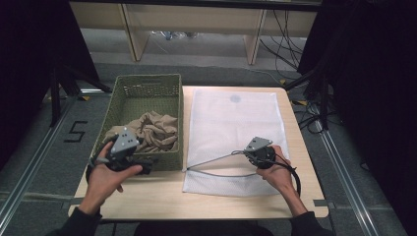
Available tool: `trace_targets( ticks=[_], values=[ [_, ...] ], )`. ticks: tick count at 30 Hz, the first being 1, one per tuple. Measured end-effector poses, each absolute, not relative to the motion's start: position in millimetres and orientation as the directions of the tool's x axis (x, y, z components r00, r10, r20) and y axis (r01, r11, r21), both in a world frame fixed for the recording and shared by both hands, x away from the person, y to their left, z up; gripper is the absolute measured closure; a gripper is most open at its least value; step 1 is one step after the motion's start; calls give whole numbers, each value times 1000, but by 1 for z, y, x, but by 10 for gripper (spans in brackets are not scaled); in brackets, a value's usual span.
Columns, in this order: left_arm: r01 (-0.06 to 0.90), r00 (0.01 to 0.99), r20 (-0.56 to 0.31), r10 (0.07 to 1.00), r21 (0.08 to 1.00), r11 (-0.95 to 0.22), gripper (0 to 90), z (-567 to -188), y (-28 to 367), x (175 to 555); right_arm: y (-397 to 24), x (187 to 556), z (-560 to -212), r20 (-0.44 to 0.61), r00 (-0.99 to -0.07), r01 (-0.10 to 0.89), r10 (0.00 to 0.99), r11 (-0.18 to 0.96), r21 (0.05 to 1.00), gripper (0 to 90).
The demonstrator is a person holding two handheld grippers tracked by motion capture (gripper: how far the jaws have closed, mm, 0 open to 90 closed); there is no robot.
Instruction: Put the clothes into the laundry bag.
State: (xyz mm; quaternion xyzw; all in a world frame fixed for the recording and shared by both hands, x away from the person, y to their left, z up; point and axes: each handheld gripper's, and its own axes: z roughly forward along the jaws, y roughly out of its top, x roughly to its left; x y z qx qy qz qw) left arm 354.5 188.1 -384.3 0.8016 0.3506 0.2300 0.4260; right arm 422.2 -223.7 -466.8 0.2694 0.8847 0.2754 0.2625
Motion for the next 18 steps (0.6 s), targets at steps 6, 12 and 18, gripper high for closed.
trace_targets(
  ticks=[6,12,18],
  values=[
    [431,632,155,759,743,-511,192,-373,215,413,-223,422,-465,-311,-720,332,620,702,630,900],
    [563,602,18,799,699,-440,188,-392,220,456,-223,422,-466,-310,-731,329,607,713,619,900],
    [640,545,39,838,626,-446,153,-415,216,488,-222,422,-466,-322,-740,314,590,728,610,900]
  ],
)
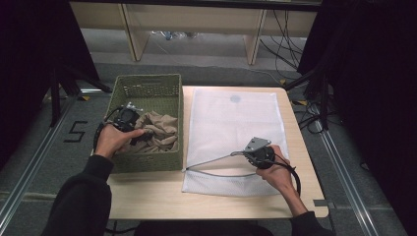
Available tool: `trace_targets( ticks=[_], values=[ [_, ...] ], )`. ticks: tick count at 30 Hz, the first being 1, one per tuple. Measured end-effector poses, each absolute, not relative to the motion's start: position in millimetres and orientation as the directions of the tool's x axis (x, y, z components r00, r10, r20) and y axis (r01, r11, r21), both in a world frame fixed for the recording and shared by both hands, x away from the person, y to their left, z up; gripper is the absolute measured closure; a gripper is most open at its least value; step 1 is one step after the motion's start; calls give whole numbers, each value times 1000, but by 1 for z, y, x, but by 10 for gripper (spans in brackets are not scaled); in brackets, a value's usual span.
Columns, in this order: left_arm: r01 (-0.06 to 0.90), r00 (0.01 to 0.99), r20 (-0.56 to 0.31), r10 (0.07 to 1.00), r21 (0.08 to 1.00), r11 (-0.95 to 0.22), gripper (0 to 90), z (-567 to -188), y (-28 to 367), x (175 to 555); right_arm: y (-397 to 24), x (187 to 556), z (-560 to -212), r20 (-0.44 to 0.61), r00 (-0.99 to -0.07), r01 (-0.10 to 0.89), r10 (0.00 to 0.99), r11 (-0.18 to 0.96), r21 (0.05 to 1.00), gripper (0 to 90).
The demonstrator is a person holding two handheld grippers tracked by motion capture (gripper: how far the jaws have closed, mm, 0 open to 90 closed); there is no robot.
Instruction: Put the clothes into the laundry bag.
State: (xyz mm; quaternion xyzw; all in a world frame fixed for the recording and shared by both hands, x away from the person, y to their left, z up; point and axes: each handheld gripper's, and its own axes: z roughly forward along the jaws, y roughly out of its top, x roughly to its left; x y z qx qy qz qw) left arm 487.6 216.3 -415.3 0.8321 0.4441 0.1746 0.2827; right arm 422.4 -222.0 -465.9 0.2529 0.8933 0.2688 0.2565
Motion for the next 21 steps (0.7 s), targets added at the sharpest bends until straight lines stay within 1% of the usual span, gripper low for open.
trace_targets(
  ticks=[1,2,3,4,5,6,7,8,9,11,12,13,14,15,16,18,19,20,21],
  values=[
    [696,515,14,857,577,-428,159,-417,216,494,-222,422,-466,-328,-739,311,588,730,608,900],
    [696,515,14,857,577,-428,155,-417,216,494,-222,422,-466,-328,-737,313,591,729,609,900],
    [697,536,11,844,557,-451,159,-420,216,503,-222,421,-466,-317,-734,327,600,722,610,899],
    [697,536,11,844,557,-451,155,-420,216,503,-221,422,-467,-323,-736,319,595,726,610,899],
    [716,526,-14,851,548,-433,154,-423,216,510,-220,422,-467,-316,-734,327,601,721,610,899],
    [716,526,-14,851,548,-433,153,-423,216,510,-220,422,-467,-316,-734,327,601,721,610,899],
    [720,527,-42,849,553,-420,157,-428,214,513,-220,421,-468,-324,-736,322,595,728,605,899],
    [740,532,-70,844,523,-423,157,-430,213,515,-220,421,-468,-324,-736,322,595,728,605,899],
    [739,545,-69,836,511,-439,156,-434,211,517,-220,421,-468,-324,-737,322,593,730,603,898],
    [750,533,-68,843,500,-434,140,-440,209,519,-220,421,-467,-322,-737,323,594,728,604,898],
    [759,525,-78,848,494,-424,126,-444,210,520,-220,421,-467,-322,-737,322,594,727,606,898],
    [771,512,-94,854,489,-408,72,-449,212,522,-220,422,-468,-342,-745,302,573,746,593,898],
    [786,503,-116,856,473,-398,28,-455,214,524,-220,421,-467,-340,-745,305,574,747,591,897],
    [801,489,-143,861,464,-378,28,-462,215,524,-220,421,-467,-340,-745,305,574,747,591,897],
    [800,519,-180,835,445,-402,0,-472,216,526,-219,419,-467,-327,-741,321,587,736,595,897],
    [792,535,-176,826,446,-418,0,-474,214,525,-218,420,-468,-324,-738,323,592,732,600,897],
    [783,543,-160,824,451,-428,0,-474,212,524,-218,420,-468,-323,-737,326,593,731,599,897],
    [768,566,-150,811,453,-452,26,-473,210,525,-218,419,-468,-320,-739,329,592,733,595,896],
    [768,566,-150,811,453,-452,79,-473,210,525,-218,419,-468,-320,-739,329,592,733,595,896]
  ],
)
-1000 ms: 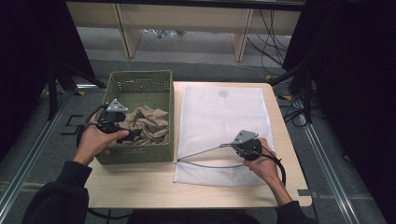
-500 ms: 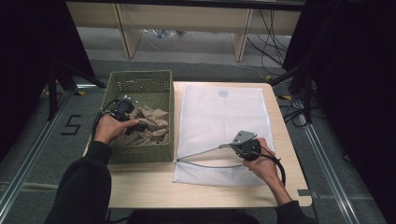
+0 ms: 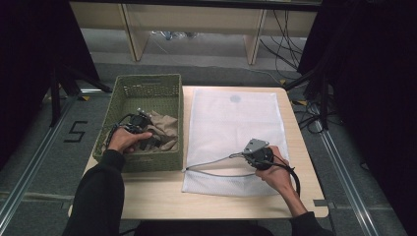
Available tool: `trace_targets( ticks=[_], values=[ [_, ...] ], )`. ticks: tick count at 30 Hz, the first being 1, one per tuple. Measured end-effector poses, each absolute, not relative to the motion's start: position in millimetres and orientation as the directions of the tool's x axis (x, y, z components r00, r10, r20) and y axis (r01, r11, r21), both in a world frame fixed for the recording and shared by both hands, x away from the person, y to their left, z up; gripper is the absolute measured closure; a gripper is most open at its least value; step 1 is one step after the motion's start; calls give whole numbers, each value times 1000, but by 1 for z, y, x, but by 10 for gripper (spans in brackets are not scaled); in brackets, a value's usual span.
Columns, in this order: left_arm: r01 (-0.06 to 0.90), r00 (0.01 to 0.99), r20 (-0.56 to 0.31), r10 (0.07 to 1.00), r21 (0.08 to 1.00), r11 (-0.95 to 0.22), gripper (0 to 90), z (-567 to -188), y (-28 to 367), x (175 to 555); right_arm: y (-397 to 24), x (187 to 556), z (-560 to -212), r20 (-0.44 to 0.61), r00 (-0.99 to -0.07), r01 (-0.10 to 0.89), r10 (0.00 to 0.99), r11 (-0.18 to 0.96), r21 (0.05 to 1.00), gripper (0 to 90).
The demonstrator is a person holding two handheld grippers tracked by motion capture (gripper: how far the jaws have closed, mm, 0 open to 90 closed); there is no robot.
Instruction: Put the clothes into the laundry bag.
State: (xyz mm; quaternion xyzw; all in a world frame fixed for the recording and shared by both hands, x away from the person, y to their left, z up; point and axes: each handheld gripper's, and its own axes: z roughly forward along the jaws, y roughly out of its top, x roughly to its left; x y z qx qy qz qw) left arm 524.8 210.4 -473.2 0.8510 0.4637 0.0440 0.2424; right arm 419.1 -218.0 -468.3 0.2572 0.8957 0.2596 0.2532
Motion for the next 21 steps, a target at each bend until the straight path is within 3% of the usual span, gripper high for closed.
trace_targets(
  ticks=[2,4,7,9,12,15,16,17,18,21],
  values=[
    [767,565,-167,808,466,-441,337,-473,210,527,-218,420,-468,-323,-736,328,595,731,599,896],
    [754,566,-122,816,477,-452,486,-473,207,528,-218,420,-467,-329,-742,315,584,737,598,896],
    [751,519,-77,852,517,-411,595,-471,204,531,-217,419,-466,-332,-744,310,579,740,597,896],
    [735,436,-20,900,585,-343,612,-467,204,534,-217,419,-466,-323,-739,322,591,731,601,896],
    [747,415,-33,909,584,-319,576,-467,205,538,-218,419,-467,-331,-737,317,589,734,601,896],
    [753,397,-44,917,586,-298,463,-461,206,539,-220,421,-467,-332,-748,303,575,741,599,895],
    [748,413,-58,909,591,-301,463,-459,208,538,-220,421,-467,-332,-748,303,575,741,599,895],
    [751,436,-76,897,580,-317,403,-456,209,537,-221,421,-467,-344,-744,299,572,746,595,895],
    [759,477,-101,873,548,-351,284,-453,212,533,-219,419,-468,-320,-738,327,595,729,602,895],
    [741,523,-90,848,538,-401,194,-449,213,528,-220,421,-467,-338,-749,301,570,747,593,894]
  ],
)
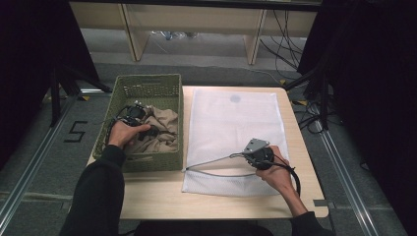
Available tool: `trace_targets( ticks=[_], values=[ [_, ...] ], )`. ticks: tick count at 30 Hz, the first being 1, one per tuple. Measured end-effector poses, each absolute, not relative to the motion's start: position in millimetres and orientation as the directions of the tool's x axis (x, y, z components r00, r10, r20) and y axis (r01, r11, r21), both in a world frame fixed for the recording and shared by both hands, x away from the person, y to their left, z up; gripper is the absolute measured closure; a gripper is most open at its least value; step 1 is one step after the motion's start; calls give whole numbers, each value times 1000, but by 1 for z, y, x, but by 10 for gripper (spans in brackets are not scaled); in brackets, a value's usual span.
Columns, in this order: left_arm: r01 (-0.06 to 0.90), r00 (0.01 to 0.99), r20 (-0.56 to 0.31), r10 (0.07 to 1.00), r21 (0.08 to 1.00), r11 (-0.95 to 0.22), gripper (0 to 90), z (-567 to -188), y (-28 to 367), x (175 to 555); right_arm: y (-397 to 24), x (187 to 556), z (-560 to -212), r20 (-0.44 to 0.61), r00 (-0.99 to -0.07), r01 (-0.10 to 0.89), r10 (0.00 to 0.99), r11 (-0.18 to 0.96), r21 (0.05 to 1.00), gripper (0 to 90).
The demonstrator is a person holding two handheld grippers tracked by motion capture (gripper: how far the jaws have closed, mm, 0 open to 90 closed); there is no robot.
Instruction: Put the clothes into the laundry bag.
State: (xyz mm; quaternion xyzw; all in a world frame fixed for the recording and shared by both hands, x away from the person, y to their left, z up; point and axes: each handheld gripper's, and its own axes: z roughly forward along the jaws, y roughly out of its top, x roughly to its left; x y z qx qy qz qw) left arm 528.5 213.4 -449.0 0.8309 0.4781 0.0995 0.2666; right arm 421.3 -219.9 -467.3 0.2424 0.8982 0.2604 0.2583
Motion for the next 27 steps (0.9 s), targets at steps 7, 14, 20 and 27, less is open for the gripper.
trace_targets(
  ticks=[7,14,20,27],
  values=[
    [725,603,-67,795,462,-511,150,-467,208,526,-217,419,-467,-326,-743,322,584,740,591,894],
    [738,595,-26,803,412,-534,35,-486,198,532,-216,420,-469,-336,-750,309,569,751,583,892],
    [746,567,25,823,407,-526,503,-479,201,533,-216,418,-467,-328,-745,317,581,741,592,891],
    [748,536,46,843,438,-499,708,-476,201,535,-217,419,-467,-330,-748,309,575,743,594,895]
  ],
)
